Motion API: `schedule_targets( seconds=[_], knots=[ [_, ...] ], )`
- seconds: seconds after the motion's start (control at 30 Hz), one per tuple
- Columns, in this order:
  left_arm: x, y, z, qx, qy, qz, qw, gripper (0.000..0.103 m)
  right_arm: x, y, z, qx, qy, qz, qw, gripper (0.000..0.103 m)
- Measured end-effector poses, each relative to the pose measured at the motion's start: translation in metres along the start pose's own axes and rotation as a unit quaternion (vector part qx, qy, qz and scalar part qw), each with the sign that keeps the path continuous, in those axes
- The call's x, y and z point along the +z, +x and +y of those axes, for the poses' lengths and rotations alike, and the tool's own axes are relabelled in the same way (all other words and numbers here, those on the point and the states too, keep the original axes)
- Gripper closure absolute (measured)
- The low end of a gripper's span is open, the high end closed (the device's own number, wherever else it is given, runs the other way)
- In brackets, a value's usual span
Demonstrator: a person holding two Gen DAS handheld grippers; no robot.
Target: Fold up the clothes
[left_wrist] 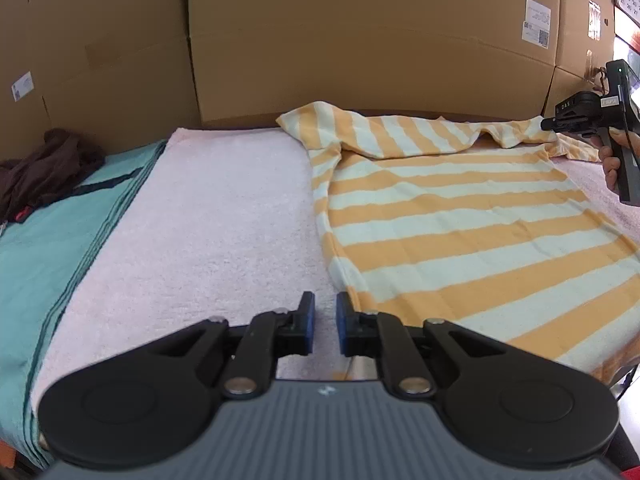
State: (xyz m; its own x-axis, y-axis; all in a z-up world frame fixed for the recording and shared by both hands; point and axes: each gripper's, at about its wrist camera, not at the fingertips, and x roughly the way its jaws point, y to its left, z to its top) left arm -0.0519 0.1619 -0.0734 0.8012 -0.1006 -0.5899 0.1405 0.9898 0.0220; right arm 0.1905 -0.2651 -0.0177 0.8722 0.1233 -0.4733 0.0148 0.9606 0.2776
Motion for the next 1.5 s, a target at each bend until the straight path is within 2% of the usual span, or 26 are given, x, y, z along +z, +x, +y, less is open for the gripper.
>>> schedule_targets(
  seconds=[0.07,0.13,0.17,0.23,0.27,0.3,0.33,0.37,0.43,0.5,0.57,0.6,0.67,0.7,0.73,0.87,0.97,1.03,1.13,1.2,1.27,1.3,1.33,1.4,1.5],
  knots=[
    [-0.001,-0.006,0.001,-0.008,-0.006,0.001,1.0,0.088,0.006,0.001,-0.001,-0.013,-0.004,-0.008,1.0,0.097],
    [-0.002,-0.011,0.001,-0.015,-0.012,0.002,0.9998,0.074,0.008,0.005,0.003,-0.05,-0.031,-0.005,0.998,0.097],
    [-0.003,-0.014,0.002,-0.019,-0.015,0.002,0.9997,0.072,0.009,0.007,0.005,-0.069,-0.045,-0.003,0.997,0.096],
    [-0.004,-0.019,0.002,-0.027,-0.022,0.003,0.9994,0.068,0.011,0.004,0.002,-0.078,-0.028,-0.007,0.997,0.089],
    [-0.005,-0.022,0.003,-0.031,-0.025,0.003,0.9992,0.062,0.009,-0.003,0.002,-0.045,-0.007,-0.003,0.999,0.087],
    [-0.005,-0.024,0.001,-0.035,-0.023,0.0,0.9991,0.05,0.007,-0.01,0.003,-0.01,0.014,0.002,1.0,0.087],
    [-0.006,-0.026,0.0,-0.04,-0.021,-0.003,0.999,0.048,0.005,-0.017,0.004,0.025,0.035,0.007,0.999,0.087],
    [-0.006,-0.025,-0.003,-0.039,-0.013,-0.003,0.9991,0.048,0.002,-0.02,0.009,0.081,0.058,0.028,0.995,0.087],
    [-0.006,-0.019,-0.008,-0.038,-0.007,0.006,0.9992,0.057,-0.006,-0.015,0.035,0.143,0.071,0.083,0.984,0.086],
    [-0.008,-0.015,-0.009,-0.039,-0.008,0.011,0.9991,0.068,-0.015,-0.009,0.061,0.202,0.083,0.137,0.966,0.085],
    [-0.009,-0.014,-0.008,-0.042,-0.019,0.011,0.9989,0.069,-0.03,0.002,0.091,0.212,0.073,0.175,0.959,0.085],
    [-0.01,-0.016,-0.007,-0.041,-0.02,0.011,0.9989,0.068,-0.037,0.003,0.104,0.197,0.066,0.183,0.961,0.085],
    [-0.013,-0.02,-0.004,-0.038,-0.019,0.011,0.999,0.061,-0.051,0.007,0.131,0.165,0.051,0.197,0.965,0.085],
    [-0.015,-0.023,-0.002,-0.035,-0.019,0.008,0.9992,0.056,-0.054,0.009,0.138,0.153,0.05,0.196,0.967,0.084],
    [-0.017,-0.025,0.0,-0.033,-0.019,0.006,0.9993,0.056,-0.057,0.01,0.144,0.14,0.05,0.194,0.97,0.084],
    [-0.023,-0.027,0.009,-0.044,-0.032,0.001,0.9985,0.053,-0.061,0.024,0.158,0.161,0.074,0.198,0.964,0.08],
    [-0.023,-0.024,0.009,-0.048,-0.032,-0.005,0.9983,0.043,-0.065,0.031,0.168,0.16,0.113,0.186,0.963,0.073],
    [-0.024,-0.024,0.007,-0.049,-0.027,-0.009,0.9984,0.03,-0.065,0.037,0.17,0.171,0.147,0.184,0.957,0.066],
    [-0.025,-0.024,0.003,-0.05,-0.02,-0.014,0.9985,0.027,-0.065,0.044,0.172,0.18,0.162,0.179,0.953,0.065],
    [-0.026,-0.024,0.001,-0.051,-0.015,-0.018,0.9984,0.03,-0.068,0.041,0.172,0.178,0.163,0.173,0.955,0.065],
    [-0.027,-0.024,-0.001,-0.052,-0.01,-0.022,0.9984,0.039,-0.07,0.039,0.175,0.175,0.154,0.166,0.958,0.068],
    [-0.028,-0.024,-0.002,-0.052,-0.008,-0.023,0.9983,0.053,-0.07,0.038,0.176,0.171,0.145,0.162,0.961,0.081],
    [-0.027,-0.025,0.0,-0.055,-0.014,-0.022,0.9982,0.072,-0.069,0.037,0.177,0.163,0.131,0.155,0.965,0.094],
    [-0.026,-0.026,0.003,-0.059,-0.025,-0.019,0.9977,0.097,-0.068,0.029,0.175,0.165,0.118,0.119,0.972,0.096],
    [-0.024,-0.027,0.008,-0.067,-0.042,-0.014,0.9968,0.103,-0.068,0.014,0.17,0.177,0.107,0.068,0.976,0.096]
  ],
)
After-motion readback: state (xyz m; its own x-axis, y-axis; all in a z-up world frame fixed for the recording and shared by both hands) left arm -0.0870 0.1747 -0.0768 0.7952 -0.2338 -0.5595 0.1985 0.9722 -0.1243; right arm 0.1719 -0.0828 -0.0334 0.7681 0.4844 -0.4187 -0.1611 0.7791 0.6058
